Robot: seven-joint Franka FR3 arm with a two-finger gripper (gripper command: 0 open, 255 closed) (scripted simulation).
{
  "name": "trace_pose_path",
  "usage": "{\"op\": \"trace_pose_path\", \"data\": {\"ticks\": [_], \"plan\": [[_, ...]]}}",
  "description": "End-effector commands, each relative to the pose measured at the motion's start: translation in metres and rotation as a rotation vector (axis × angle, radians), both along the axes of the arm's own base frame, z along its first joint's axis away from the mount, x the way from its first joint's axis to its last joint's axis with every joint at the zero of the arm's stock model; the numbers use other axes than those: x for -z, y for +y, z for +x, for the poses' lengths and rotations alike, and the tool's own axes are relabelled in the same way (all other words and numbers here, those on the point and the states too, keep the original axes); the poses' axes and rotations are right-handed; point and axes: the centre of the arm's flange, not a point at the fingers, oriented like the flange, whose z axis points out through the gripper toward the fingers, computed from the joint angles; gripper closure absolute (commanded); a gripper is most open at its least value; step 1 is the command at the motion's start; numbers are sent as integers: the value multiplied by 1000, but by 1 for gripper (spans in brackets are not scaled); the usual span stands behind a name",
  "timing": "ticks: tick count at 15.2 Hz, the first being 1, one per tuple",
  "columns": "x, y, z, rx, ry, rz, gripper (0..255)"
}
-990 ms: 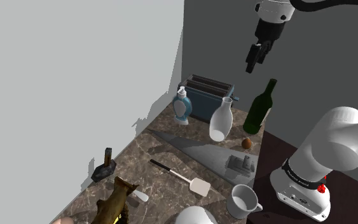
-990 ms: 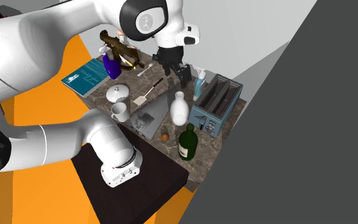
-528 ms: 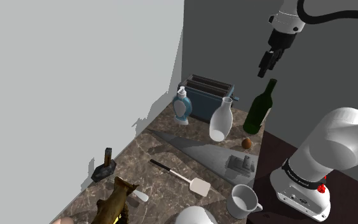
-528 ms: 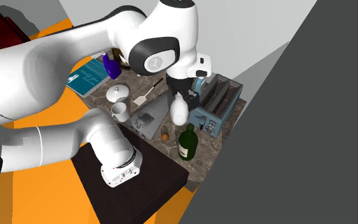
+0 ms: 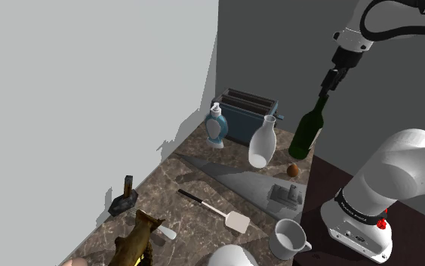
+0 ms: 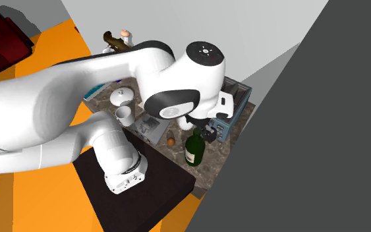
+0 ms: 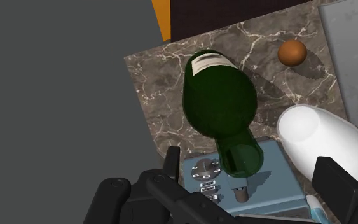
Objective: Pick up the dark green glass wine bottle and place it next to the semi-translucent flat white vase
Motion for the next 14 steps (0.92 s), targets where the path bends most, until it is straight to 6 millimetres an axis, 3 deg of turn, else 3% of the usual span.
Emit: {"op": "trace_pose_path", "data": {"ticks": [1,6,14], "plan": [[10,-2,0,1,0,2,0],[40,-1,1,1,0,2,0],[39,-1,1,1,0,2,0]]}}
